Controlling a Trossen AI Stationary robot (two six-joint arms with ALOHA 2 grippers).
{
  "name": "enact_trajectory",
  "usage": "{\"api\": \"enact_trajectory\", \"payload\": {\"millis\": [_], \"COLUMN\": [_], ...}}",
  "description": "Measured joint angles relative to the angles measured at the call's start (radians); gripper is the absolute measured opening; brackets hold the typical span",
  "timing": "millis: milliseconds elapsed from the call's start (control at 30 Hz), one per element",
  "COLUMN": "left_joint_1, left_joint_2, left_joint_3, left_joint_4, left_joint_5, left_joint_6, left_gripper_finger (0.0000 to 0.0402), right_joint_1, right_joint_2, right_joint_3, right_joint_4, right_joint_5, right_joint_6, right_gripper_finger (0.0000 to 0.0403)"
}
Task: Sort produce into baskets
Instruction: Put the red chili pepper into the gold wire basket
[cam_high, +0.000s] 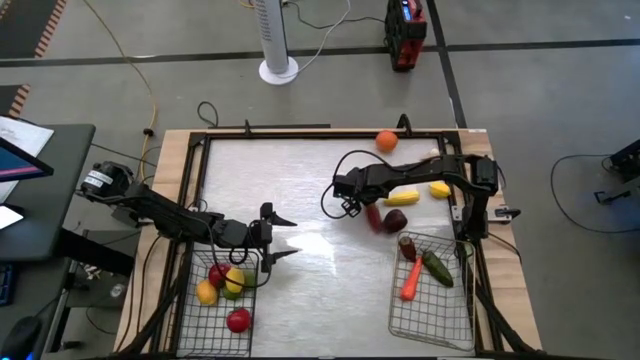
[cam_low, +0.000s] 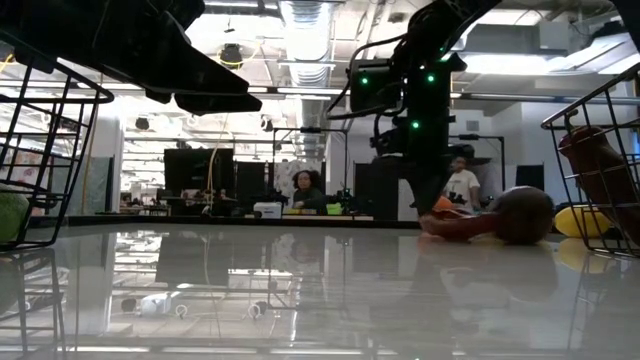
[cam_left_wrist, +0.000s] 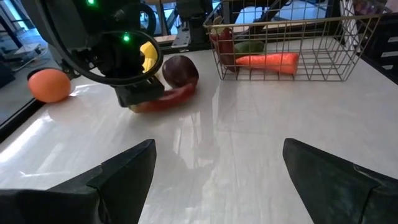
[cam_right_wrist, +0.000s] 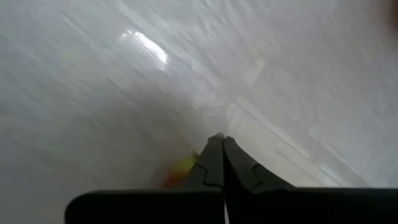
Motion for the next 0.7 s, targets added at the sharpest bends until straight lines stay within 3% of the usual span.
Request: {"api": "enact_trajectory", "payload": {"millis": [367, 700], "left_joint_1": [0.0, 0.0], "left_joint_2": [0.0, 0.0], "left_joint_3": [0.0, 0.0], "left_joint_4": [-0.001, -0.001], "left_joint_5": [-0.008, -0.008], "left_joint_6": [0.001, 0.001], "left_gripper_finger": [0.0341, 0.0341], "right_joint_1": [0.016, 0.093], "right_joint_2": [0.0, -0.001], "right_joint_3": [0.013, 0.245], "right_joint_4": [-0.008, -0.2], "right_joint_5": [-0.003, 0.049], "right_joint_6": [-0.029, -0.064], "right_gripper_finger": [0.0018, 0.0018]}}
